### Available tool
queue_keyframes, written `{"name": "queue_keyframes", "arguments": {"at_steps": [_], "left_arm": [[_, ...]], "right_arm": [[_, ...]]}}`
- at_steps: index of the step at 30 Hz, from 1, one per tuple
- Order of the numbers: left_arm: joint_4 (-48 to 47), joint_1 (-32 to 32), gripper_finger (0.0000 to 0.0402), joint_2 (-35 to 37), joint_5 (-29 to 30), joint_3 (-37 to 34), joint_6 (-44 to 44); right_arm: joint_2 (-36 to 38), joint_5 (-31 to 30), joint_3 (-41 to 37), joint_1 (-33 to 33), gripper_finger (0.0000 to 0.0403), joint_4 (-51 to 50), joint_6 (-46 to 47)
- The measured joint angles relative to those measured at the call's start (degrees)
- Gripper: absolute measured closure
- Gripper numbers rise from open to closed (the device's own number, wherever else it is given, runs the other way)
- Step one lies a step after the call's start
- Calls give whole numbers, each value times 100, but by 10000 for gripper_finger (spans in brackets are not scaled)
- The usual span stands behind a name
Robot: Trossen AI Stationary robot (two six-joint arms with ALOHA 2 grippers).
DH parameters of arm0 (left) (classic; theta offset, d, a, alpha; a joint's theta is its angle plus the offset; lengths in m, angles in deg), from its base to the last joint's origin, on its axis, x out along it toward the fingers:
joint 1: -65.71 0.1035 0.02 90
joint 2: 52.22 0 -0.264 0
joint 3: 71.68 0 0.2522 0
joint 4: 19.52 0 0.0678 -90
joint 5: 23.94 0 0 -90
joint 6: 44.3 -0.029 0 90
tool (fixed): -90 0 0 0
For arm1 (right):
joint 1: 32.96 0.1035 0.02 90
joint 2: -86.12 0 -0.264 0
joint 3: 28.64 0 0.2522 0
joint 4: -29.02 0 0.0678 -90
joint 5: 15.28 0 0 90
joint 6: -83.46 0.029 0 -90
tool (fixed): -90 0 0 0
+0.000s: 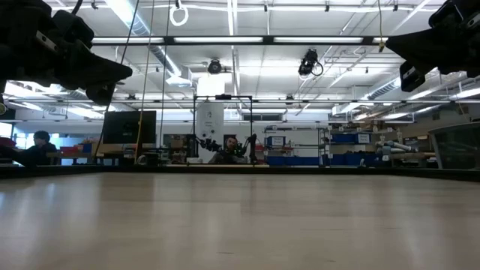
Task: Nest bowls inside each other
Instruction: Return to Home Position
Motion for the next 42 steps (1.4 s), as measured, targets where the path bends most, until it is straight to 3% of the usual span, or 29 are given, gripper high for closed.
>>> {"name": "queue_keyframes", "arguments": {"at_steps": [10,16,29,42], "left_arm": [[-94,2,401,-13,297,-2,-479],[-357,2,401,-11,292,-2,-91],[-356,2,402,-6,284,-4,-104],[-351,28,402,1388,287,-7,-103]], "right_arm": [[0,-22,0,1,392,-2,-322],[0,-20,0,-1,382,-2,-285],[0,-20,0,1,375,-2,-296],[225,-18,2,6,375,-524,-298]]}}
